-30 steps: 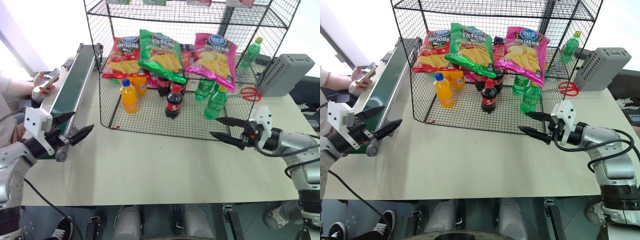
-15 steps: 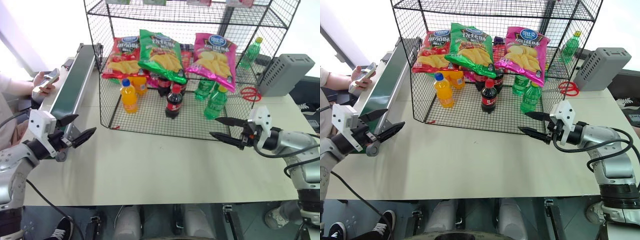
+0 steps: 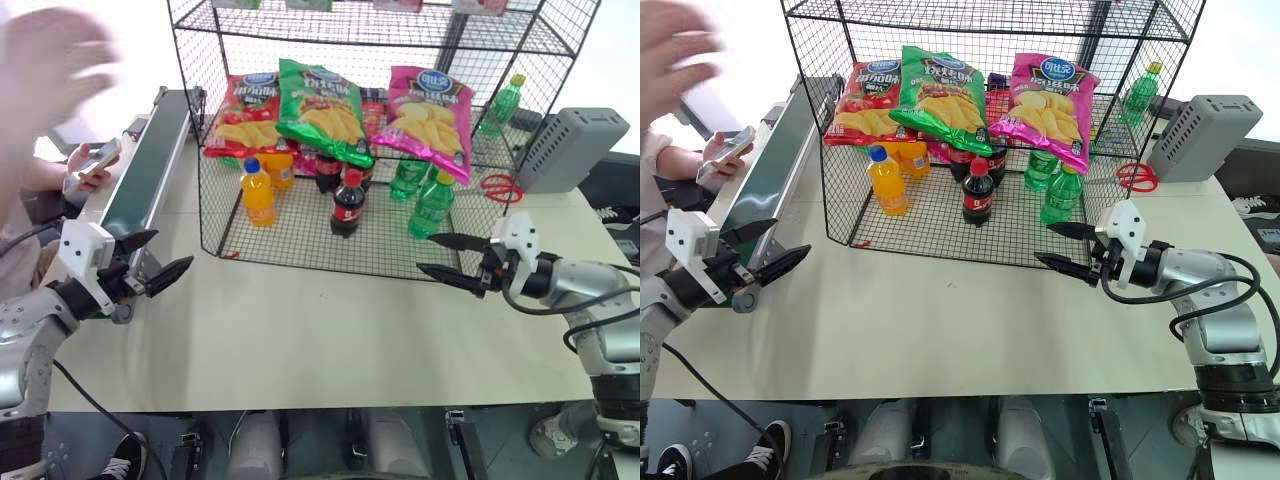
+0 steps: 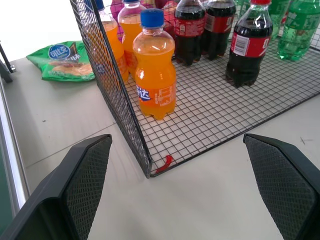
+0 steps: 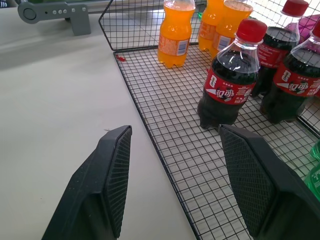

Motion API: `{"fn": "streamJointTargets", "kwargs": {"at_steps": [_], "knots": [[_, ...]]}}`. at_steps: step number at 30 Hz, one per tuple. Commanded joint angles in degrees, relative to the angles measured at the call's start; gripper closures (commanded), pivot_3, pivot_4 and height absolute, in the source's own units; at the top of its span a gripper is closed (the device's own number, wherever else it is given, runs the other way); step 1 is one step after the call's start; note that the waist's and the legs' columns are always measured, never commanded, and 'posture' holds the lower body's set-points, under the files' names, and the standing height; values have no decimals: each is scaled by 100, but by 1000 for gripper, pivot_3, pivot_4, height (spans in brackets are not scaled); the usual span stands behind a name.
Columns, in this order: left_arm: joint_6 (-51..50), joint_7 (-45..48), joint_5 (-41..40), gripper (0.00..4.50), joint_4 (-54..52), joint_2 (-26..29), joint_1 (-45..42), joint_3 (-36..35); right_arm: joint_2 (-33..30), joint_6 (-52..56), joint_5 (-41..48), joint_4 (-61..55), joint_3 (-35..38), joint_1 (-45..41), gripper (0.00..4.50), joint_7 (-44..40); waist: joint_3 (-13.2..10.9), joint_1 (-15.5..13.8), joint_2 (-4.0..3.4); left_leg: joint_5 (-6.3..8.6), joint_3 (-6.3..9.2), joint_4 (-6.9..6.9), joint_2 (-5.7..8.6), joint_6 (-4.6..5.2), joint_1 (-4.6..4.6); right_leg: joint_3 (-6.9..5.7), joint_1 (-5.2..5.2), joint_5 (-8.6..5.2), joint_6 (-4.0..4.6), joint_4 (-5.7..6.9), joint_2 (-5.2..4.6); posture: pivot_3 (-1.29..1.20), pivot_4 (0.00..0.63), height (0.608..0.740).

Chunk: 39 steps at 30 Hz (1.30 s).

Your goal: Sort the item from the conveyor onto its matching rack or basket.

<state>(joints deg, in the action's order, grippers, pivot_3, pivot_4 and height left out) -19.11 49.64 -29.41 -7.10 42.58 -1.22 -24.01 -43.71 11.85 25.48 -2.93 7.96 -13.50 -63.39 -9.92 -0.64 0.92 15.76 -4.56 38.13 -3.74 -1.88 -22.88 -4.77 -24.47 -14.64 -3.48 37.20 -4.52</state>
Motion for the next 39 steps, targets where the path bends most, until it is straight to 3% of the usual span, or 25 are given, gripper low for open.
{"fn": "streamJointTargets", "kwargs": {"at_steps": [1, 39], "knots": [[135, 7, 8, 0, -61, 56, -46, -86, 20, -130, 1, -14, 45, -74, 1652, -23, 0, 0, 0, 0, 0, 0, 0, 0, 0, 0, 0, 0, 0, 0, 0, 0, 150, 740], [400, 73, 140, 0, -71, 42, 33, -4, 57, -586, -288, 228, -96, -182, 1652, -117, 0, 0, 0, 0, -1, 0, 0, 0, 0, 0, 0, 0, 0, 1, 0, 0, 150, 740]]}}
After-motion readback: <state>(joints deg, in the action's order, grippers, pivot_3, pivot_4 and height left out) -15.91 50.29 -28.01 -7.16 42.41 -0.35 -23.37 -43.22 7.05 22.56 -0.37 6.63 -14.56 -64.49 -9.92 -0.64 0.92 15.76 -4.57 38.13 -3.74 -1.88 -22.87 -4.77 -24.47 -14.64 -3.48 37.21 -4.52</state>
